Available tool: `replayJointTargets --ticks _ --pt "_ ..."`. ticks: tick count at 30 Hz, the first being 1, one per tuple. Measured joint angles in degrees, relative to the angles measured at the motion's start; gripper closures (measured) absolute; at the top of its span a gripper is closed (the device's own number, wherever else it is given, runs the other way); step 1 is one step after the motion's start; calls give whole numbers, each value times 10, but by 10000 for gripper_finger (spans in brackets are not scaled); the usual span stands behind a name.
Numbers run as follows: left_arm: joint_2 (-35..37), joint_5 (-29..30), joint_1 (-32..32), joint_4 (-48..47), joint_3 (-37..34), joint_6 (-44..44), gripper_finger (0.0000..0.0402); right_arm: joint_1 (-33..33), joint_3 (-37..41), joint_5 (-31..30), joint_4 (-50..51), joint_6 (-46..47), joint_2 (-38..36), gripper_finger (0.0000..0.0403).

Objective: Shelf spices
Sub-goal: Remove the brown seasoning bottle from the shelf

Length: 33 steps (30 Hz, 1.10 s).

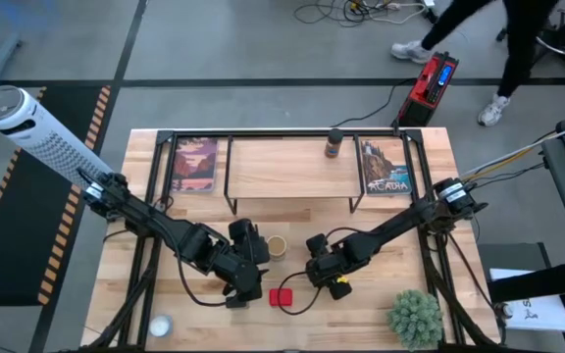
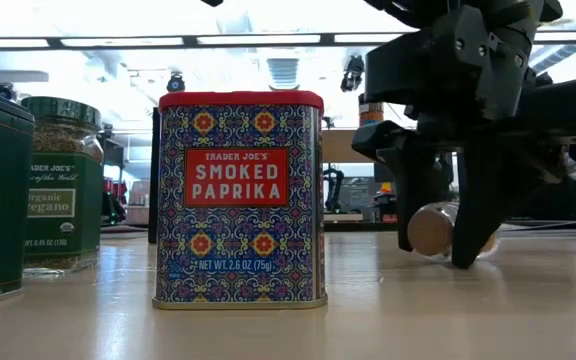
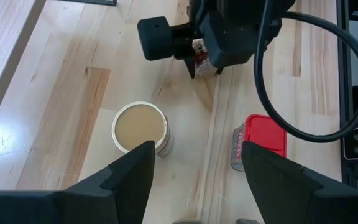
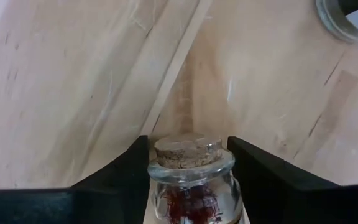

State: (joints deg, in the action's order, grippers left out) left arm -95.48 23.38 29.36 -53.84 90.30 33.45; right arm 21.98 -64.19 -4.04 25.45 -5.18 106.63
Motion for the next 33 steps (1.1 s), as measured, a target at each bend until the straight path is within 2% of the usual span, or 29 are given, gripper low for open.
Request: replayJointTargets --ticks 5,21,28,33 --pt "0 0 0 0 0 -1 173 0 -2 -4 -2 0 0 248" --pt "0 -2 0 -2 0 -1 173 1 -2 -5 -5 26 -5 248" --pt "0 -4 0 -2 0 -1 173 1 -2 1 -24 46 -51 249" --pt "0 -5 1 -3 0 1 173 2 17 29 -63 74 -97 249"
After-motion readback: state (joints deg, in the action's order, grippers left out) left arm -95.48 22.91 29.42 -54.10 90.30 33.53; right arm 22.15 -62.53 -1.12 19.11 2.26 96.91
